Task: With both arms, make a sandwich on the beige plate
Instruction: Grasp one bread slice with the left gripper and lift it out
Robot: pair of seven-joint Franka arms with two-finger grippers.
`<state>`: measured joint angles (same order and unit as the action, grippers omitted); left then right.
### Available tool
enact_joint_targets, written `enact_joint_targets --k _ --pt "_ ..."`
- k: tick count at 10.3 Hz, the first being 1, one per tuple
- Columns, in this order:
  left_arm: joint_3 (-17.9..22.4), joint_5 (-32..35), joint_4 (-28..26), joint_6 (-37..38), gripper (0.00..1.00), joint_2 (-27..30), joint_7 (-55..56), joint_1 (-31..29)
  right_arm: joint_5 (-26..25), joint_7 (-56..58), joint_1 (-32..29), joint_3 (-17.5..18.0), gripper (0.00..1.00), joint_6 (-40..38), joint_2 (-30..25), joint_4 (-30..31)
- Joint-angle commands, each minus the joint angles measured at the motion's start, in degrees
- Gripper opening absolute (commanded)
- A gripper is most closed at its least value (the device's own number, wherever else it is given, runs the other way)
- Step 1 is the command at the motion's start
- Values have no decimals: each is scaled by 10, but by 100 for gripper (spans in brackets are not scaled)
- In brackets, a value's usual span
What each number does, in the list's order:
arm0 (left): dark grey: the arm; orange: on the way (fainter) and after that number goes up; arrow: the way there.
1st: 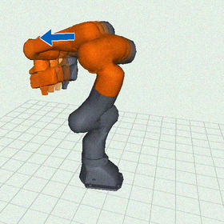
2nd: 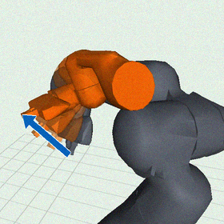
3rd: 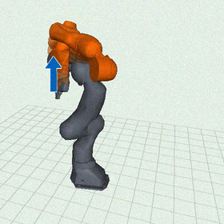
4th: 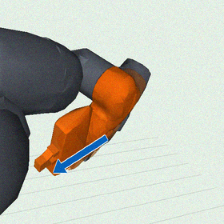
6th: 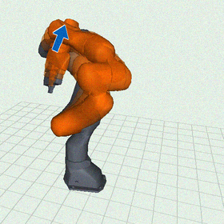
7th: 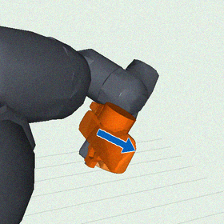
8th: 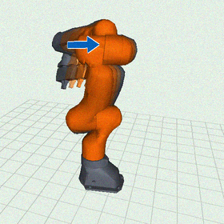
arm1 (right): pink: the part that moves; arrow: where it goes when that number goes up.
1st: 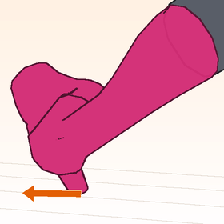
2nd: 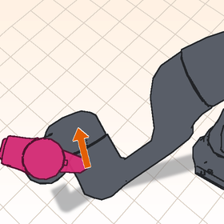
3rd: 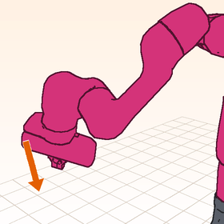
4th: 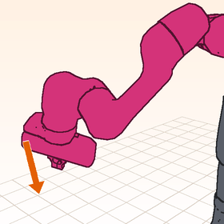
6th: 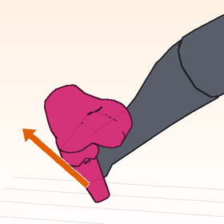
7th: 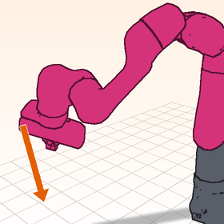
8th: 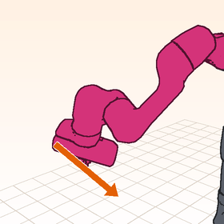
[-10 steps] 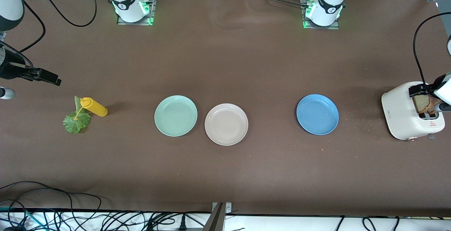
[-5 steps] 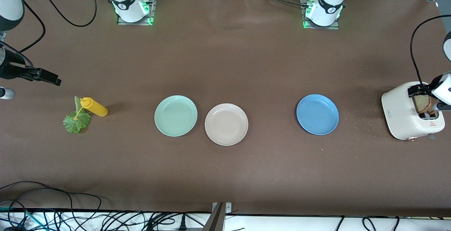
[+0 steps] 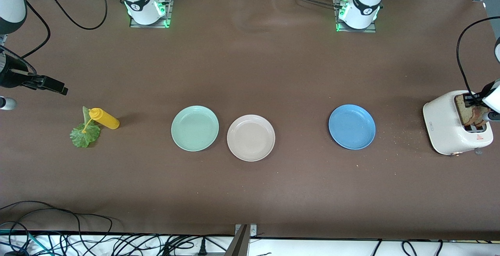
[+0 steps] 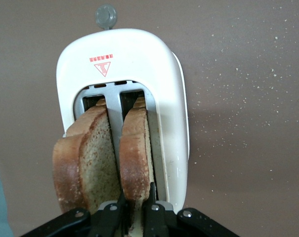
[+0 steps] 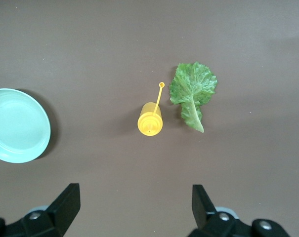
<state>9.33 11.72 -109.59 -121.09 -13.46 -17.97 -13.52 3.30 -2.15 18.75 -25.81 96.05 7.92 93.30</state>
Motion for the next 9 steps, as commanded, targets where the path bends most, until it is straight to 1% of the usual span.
enact_joint_targets --k 1,2,3,7,8,9 --pt "0 18 1 -2 6 6 -12 -3 9 9 -3 -1 100 -3 -2 0" --pt "1 18 2 -2 0 8 -11 -3 9 10 -3 -2 100 -4 -2 0" --pt "1 17 3 1 0 17 -8 1 9 10 -5 -2 100 -3 -2 0" --pt "1 10 7 53 0 86 -5 39 9 10 -5 -1 100 -3 -2 0" --pt "1 9 17 77 0 97 -3 54 9 9 -5 -1 100 -3 -2 0" --pt "1 -17 30 108 0 105 0 69 9 10 -5 -1 100 -3 -2 0"
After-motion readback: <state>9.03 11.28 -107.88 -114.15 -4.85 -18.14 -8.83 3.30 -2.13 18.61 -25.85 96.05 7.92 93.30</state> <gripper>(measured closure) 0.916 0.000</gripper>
